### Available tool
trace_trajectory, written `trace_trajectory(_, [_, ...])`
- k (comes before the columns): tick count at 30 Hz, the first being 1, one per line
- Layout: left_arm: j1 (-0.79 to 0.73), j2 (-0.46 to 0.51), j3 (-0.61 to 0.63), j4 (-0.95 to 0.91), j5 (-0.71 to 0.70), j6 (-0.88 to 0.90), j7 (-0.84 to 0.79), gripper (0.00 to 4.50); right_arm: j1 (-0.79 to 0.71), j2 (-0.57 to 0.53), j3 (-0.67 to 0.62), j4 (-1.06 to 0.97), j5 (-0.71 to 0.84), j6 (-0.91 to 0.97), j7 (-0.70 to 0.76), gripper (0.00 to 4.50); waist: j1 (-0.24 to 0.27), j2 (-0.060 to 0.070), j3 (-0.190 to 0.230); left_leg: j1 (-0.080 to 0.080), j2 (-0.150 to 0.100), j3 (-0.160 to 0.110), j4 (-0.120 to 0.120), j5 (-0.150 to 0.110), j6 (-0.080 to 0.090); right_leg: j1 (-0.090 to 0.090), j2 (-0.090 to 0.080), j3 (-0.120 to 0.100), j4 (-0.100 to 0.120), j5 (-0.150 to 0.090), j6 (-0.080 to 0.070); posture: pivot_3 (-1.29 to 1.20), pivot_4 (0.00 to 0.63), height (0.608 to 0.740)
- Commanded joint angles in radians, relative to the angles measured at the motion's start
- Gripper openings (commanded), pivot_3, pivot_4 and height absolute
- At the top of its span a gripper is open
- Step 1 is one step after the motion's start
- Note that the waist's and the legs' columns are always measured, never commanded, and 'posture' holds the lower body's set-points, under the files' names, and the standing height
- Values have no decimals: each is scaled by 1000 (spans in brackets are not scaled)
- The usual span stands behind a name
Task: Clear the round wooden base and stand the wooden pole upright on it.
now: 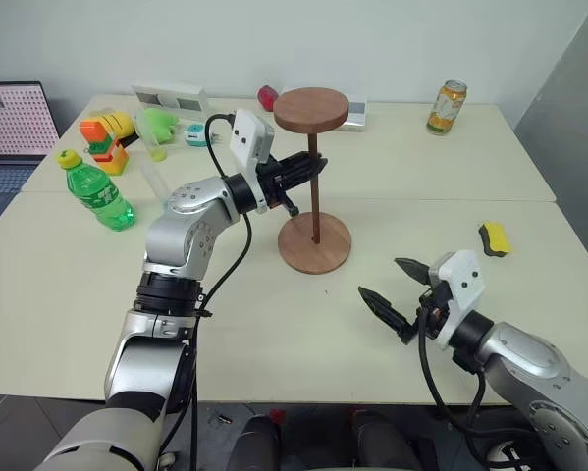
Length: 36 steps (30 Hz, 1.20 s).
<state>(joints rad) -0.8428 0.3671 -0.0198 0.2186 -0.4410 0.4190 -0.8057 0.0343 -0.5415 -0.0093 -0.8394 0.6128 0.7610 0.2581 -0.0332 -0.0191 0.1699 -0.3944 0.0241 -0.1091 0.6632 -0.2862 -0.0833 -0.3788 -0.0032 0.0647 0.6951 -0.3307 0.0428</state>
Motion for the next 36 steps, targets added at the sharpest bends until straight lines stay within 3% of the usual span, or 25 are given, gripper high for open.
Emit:
trace_trajectory(1, [-5,14,3,16,37,-35,-9,289,-4,8,-27,-35,8,-9,0,4500,0,0,0,0,0,0,0,0,0,0,0,0,0,0,0,0,150,740])
trace_trajectory(7, [-12,-3,-2,83,83,-142,-15,289,-12,16,-32,-45,11,2,-11,4500,0,0,0,1,0,0,0,0,0,0,0,0,1,0,0,0,150,740])
trace_trajectory(21, [84,6,-20,70,97,-111,-19,289,-21,20,-37,-47,17,12,-20,4500,-1,0,-2,3,0,1,0,0,1,2,0,1,2,0,0,0,150,740])
trace_trajectory(32, [120,15,-13,111,94,-112,-23,289,-26,16,-45,-44,29,18,-15,4500,-6,4,-9,15,0,2,-1,-2,4,11,1,3,1,0,0,0,150,740])
trace_trajectory(34, [122,15,-8,107,87,-103,-29,968,-29,15,-45,-43,32,19,-14,4500,-9,4,-10,15,0,2,-1,-2,4,11,1,3,2,0,0,0,150,740])
trace_trajectory(36, [125,17,-2,93,75,-90,-41,1255,-30,13,-45,-41,35,19,-13,4500,-12,6,-10,15,0,2,-1,-2,4,11,1,3,2,0,0,0,150,740])
